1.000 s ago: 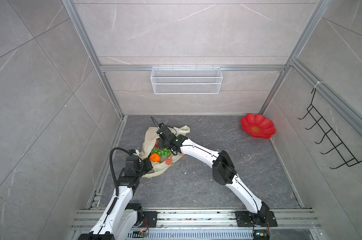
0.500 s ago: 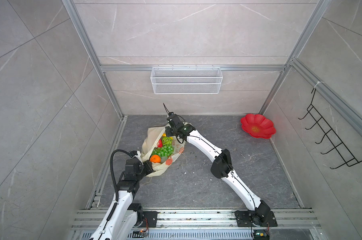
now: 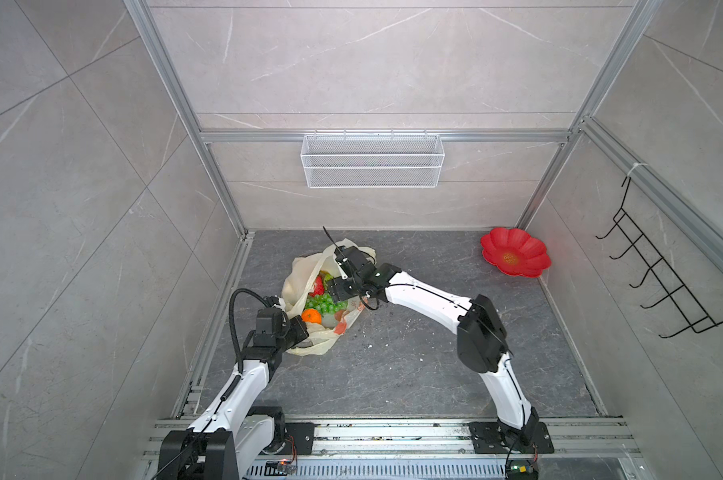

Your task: Take the fake fruits out of the plastic bag

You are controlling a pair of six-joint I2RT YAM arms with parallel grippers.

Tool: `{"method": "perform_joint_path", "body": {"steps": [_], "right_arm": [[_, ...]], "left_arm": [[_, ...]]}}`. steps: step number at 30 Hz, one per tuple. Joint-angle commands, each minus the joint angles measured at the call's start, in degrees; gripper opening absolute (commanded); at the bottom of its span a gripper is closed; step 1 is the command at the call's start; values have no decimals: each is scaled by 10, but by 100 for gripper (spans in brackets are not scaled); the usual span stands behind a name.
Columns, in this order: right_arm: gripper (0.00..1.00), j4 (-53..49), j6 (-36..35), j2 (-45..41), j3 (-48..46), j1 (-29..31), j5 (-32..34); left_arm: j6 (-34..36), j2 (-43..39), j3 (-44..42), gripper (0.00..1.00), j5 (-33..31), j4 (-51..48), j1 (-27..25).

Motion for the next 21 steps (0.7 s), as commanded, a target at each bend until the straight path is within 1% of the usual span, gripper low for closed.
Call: {"method": "perform_joint_path", "body": {"steps": [1,3,5,7,8,11,15,18,21], "right_arm": [[79,64,14,-101,-106,-4,5],[78,60,26,-153,-167,-13,31],[76,58,55,-205,-232,-45,27],[74,66,87,-262,-307,-99,9],[74,70,97,-292,-339,-125,12],[73,50,127,-346,-393,-195,49],[72,31,186,-377,-436,-308,54],[72,23,218,-378,-448,-363,83],[72,23,247,-359,-445,-408,118]], "left_arm": [[16,3,17,0,21,33,0],[18,0,14,0,26,39,0],[21,-6,8,0,27,45,0],[22,-13,-1,0,28,54,-1],[21,-16,-4,0,28,57,-1],[20,-23,-7,0,30,59,-2],[18,-25,-9,0,31,60,-2],[15,-25,-10,0,32,57,-2],[13,-25,-10,0,35,57,-2]]}}
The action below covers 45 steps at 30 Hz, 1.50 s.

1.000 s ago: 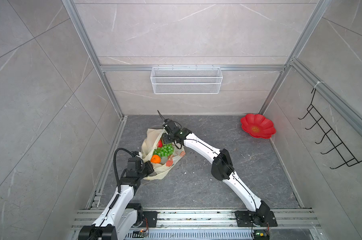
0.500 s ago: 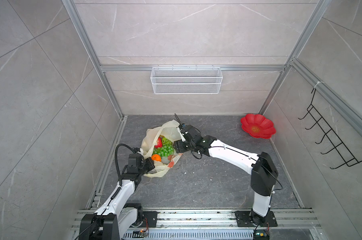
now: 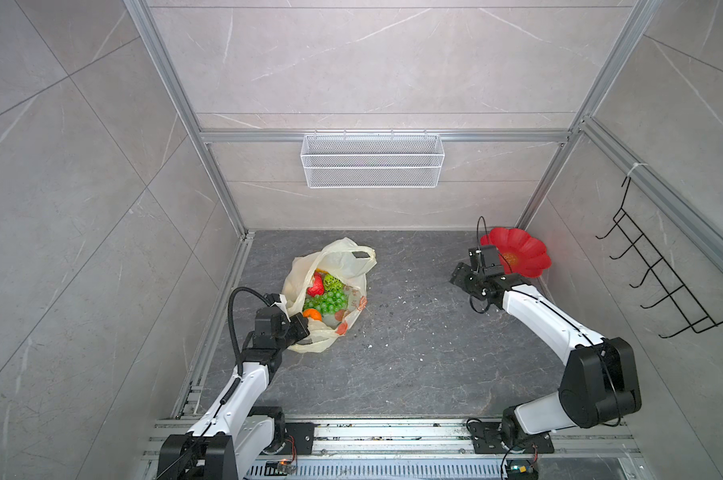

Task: Take the fake fruits out of the plastic bag
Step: 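Release the bag and move the right gripper to the red flower plate, then grasp the red plate rim with the right gripper and drag it beside the bag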

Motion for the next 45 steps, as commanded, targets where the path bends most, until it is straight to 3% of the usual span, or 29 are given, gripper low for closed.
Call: {"method": "perform_joint_path", "body": {"steps": [1,6,11,24,38,41,45], "right_arm": [[71,-13,59,16,-1,-38,48],[71,-8,114,70,20,-98,114],[69,3,165,121,54,-143,114],[65,33,288,221,112,-176,130],[62,-48,349,342,253,-185,138],[50,-75,353,367,288,-188,129],[44,-76,357,377,296,-190,134]], "left_arm": [[7,-10,-2,0,17,19,-1],[5,-9,-4,0,22,21,-1],[5,-5,-11,0,21,29,-1],[5,7,-9,0,27,39,-1],[6,13,-10,0,31,49,-1],[5,16,-9,0,31,50,-1],[5,18,-9,0,32,51,-1]]}}
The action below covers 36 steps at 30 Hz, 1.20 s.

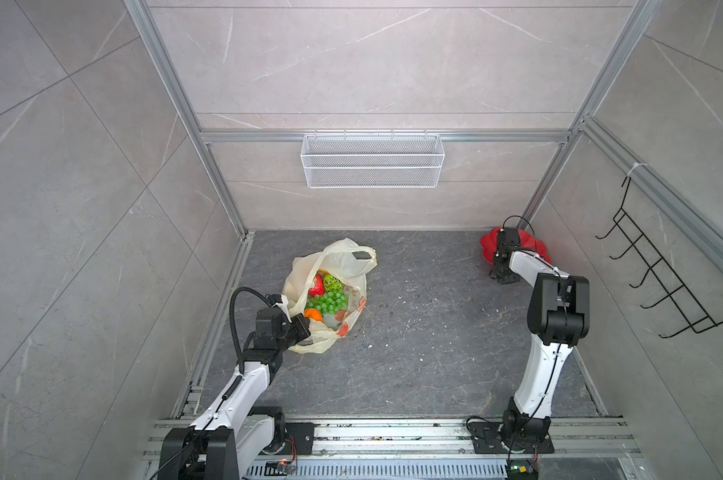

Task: Take the fake fruits out of the plastic bag
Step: 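Grasp the red plate rim with the right gripper and drag it beside the bag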

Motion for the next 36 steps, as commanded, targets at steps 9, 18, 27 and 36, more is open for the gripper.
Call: {"method": "perform_joint_path", "body": {"steps": [9,18,27,36], "right_arm": [[23,-1,-15,24,13,-12,-32],[9,33,-36,-39,-64,0,-37],[6,85,-92,-135,-194,28,-120],[7,89,-166,-270,-325,109,-203]], "left_arm": [[6,4,3,0,18,24,-1],[6,8,3,0,17,28,-1],[8,4,4,0,14,25,-2],[11,-2,4,0,8,20,-2]]}}
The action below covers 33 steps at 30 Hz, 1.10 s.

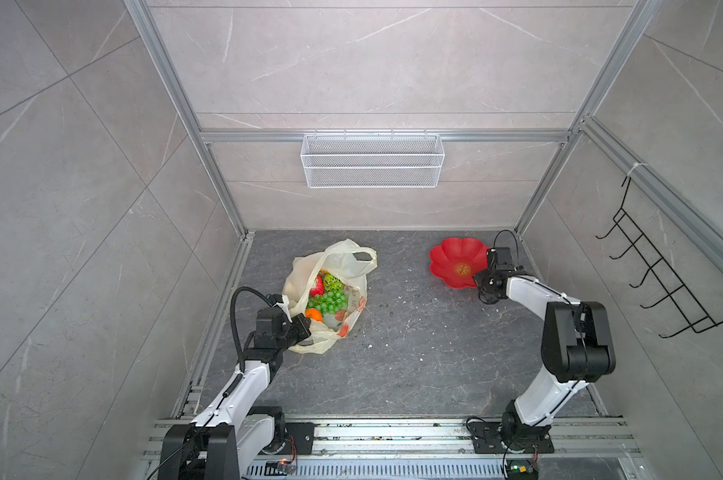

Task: Take the fake fruits out of the plastic bag
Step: 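Grasp the red plate rim with the right gripper and drag it beside the bag, then release the plate and reach the right gripper into the bag mouth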

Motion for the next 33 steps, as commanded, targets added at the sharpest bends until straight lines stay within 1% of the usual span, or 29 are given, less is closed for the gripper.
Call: {"method": "perform_joint_path", "body": {"steps": [1,5,9,11,14,19,23,29,33], "right_arm": [[7,-21,-64,-46,-43,30,-52],[6,-26,-96,-90,-89,60,-103],[6,-30,-126,-134,-135,91,-135],[6,-47,-145,-147,-145,103,-160],[6,-60,-163,-172,-170,119,-178],[6,-78,-183,-214,-204,135,-193],[6,-92,-193,-250,-231,145,-191],[7,-92,-198,-283,-267,152,-208],[9,-101,-209,-299,-274,153,-199]], "left_arm": [[11,-9,4,0,0,16,-2],[11,-11,3,0,0,16,-2],[11,-12,3,0,2,17,-2],[11,-12,3,0,3,17,-2],[11,-15,3,0,2,17,-2],[12,-20,0,0,-1,17,-2],[11,-31,-4,0,-2,17,-2],[8,-38,-9,0,2,17,-3],[5,-42,-9,0,4,11,-3]]}}
